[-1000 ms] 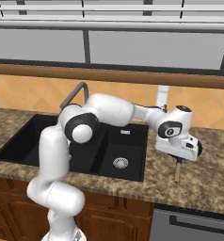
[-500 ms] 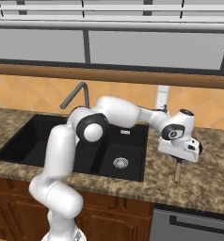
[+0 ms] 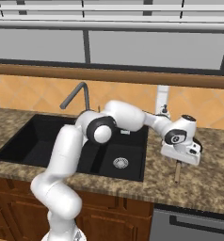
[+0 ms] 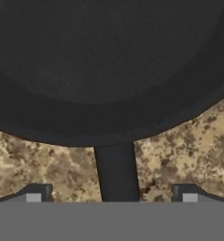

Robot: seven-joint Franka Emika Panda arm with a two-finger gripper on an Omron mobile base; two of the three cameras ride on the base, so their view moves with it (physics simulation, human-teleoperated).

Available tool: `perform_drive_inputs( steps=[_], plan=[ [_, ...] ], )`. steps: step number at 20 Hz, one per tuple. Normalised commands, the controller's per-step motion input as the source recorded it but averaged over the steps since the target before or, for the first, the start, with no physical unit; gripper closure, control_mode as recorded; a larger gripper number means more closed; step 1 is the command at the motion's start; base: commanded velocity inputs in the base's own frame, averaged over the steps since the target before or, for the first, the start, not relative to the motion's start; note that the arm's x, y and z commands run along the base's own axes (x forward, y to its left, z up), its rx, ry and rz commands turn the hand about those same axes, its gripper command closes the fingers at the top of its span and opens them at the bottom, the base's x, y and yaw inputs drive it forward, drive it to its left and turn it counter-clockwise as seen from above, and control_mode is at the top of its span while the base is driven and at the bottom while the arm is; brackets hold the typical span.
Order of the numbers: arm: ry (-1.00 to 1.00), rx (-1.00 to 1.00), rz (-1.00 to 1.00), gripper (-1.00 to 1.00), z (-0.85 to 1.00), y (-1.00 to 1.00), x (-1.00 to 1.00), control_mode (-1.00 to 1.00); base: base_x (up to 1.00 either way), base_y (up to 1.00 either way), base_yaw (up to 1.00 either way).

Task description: Pick the pan and sponge and place them into the sink. Then turn on the water.

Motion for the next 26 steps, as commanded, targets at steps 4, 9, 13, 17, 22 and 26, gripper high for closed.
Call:
perform_drive_inputs(
  steps=[4,9,13,17,22,26],
  plan=[
    [0.00,0.00,0.00,-1.00,-0.27,-0.08,0.13,-1.00,0.00,0.00,0.00],
    [0.00,0.00,0.00,1.00,-0.03,-0.02,0.00,-1.00,0.00,0.00,0.00],
    [0.00,0.00,0.00,1.00,0.00,0.00,0.00,-1.00,0.00,0.00,0.00],
    [0.00,0.00,0.00,1.00,0.00,0.00,0.00,-1.00,0.00,0.00,0.00],
    [0.00,0.00,0.00,1.00,0.00,0.00,0.00,-1.00,0.00,0.00,0.00],
    [0.00,0.01,0.03,1.00,0.06,0.00,-0.30,-1.00,0.00,0.00,0.00]
  ],
)
